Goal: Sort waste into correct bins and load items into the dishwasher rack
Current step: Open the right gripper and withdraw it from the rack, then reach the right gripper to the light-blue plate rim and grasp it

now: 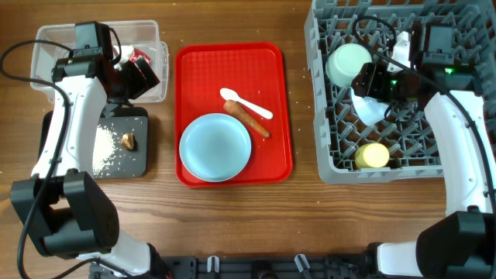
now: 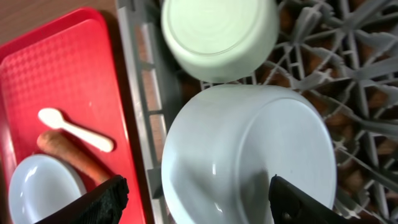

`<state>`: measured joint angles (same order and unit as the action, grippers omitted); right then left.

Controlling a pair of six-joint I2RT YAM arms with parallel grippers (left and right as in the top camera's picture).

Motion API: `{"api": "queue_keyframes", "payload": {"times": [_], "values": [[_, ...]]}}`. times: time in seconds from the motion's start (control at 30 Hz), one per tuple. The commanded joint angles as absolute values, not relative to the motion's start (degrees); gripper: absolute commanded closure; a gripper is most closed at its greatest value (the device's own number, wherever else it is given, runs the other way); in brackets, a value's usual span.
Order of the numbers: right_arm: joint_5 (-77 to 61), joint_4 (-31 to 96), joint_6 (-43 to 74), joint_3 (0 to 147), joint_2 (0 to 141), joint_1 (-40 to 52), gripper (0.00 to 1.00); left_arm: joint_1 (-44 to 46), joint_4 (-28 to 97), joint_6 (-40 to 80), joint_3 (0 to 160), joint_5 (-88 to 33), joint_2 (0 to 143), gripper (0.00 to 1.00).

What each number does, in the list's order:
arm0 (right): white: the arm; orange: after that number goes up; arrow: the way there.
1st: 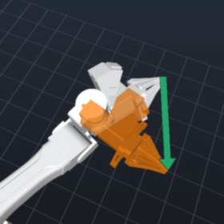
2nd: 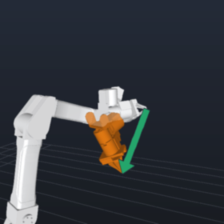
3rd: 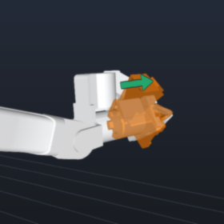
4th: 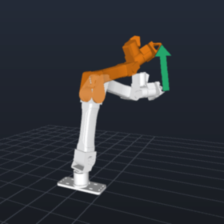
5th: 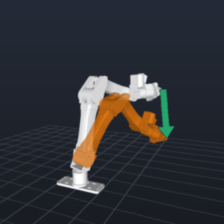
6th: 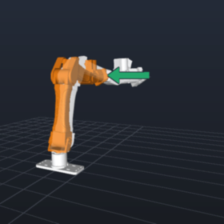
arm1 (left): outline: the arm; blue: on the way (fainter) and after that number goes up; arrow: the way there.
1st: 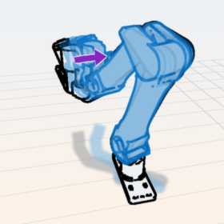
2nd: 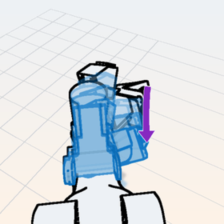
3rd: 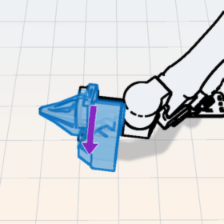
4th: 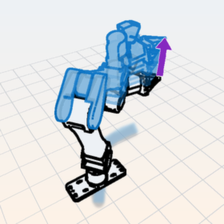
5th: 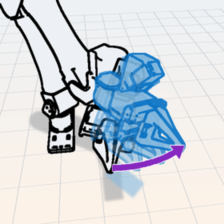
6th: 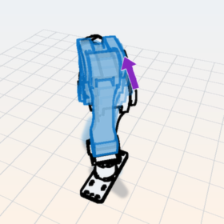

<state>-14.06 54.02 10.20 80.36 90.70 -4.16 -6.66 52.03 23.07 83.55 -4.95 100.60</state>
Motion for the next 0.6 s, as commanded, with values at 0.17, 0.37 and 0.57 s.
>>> {"api": "queue_keyframes", "payload": {"times": [0.17, 0.37, 0.57], "values": [[-19.6, 53.7, 7.6, 84.6, 84.0, -3.3, 0.25, -6.5, 51.9, 22.9, 84.6, -4.4, 99.5, 0.00], [-19.8, 51.3, 9.2, 85.3, 79.6, 4.1, 0.25, -6.5, 51.9, 22.9, 84.6, -4.4, 99.5, 0.00], [-14.4, 47.2, 12.8, 85.1, 85.1, 19.2, 0.25, -6.5, 51.9, 22.9, 84.6, -4.4, 99.5, 0.00]]}}
